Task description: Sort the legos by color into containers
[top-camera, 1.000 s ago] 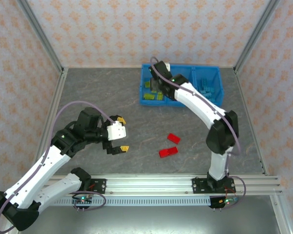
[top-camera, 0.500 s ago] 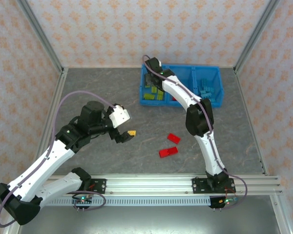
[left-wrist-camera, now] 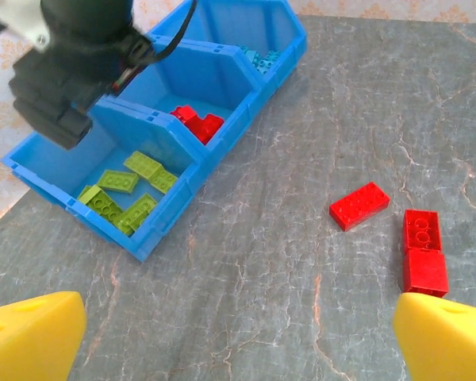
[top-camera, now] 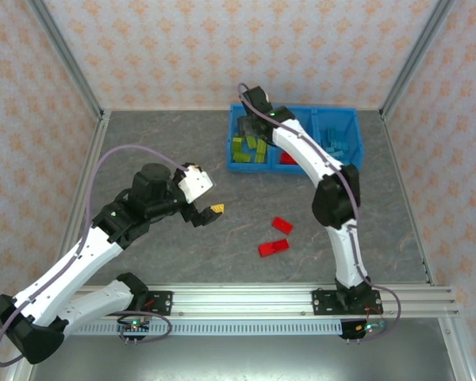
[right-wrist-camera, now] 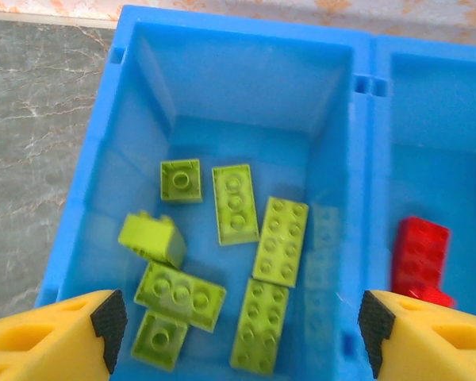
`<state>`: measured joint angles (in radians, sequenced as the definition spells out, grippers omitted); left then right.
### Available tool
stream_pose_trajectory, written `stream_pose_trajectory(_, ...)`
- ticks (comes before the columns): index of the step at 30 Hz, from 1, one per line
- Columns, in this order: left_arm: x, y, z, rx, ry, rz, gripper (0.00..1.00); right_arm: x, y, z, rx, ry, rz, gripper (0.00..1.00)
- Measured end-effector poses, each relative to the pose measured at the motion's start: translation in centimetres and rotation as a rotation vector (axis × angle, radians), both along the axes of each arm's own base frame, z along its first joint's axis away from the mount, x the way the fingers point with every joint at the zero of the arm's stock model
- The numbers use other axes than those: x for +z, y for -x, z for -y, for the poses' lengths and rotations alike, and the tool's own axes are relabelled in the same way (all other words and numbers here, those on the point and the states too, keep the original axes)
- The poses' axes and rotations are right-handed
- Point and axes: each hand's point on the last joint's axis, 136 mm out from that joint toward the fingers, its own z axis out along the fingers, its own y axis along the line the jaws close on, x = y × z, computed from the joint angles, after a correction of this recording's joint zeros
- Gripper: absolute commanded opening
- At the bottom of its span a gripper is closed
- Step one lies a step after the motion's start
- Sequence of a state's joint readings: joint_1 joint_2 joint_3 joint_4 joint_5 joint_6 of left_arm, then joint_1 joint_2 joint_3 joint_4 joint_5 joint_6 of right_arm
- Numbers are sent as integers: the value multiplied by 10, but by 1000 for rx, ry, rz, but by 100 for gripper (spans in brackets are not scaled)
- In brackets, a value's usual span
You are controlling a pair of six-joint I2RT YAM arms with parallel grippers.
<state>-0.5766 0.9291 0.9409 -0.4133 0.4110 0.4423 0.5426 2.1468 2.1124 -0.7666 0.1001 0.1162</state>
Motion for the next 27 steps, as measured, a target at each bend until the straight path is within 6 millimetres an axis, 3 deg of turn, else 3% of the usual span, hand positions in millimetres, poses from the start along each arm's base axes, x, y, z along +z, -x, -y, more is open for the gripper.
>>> stream_pose_trajectory(6,-6,-11,7,-1,-1,-1,100,46,86,54,-58,-45,11,84)
stream_pose_trajectory(9,-11,-13,11,-8,-5,-7,100,41,128,75,-71,-73,-23,84)
stream_pose_trajectory(12,-16,-15,15,-17,-12,-16,100,12,160,83,-56,-69,-127,85)
stream_pose_trajectory(18,-19,-16,20,-28,-12,-20,100,-76,214,76,17,47,-433,86)
stream_pose_trajectory(22,-20,-15,23,-38,-13,-21,100,-113,226,68,40,104,-553,86)
stream_pose_trajectory(27,-21,-14,24,-40,-15,-24,100,-141,241,69,55,124,-648,86)
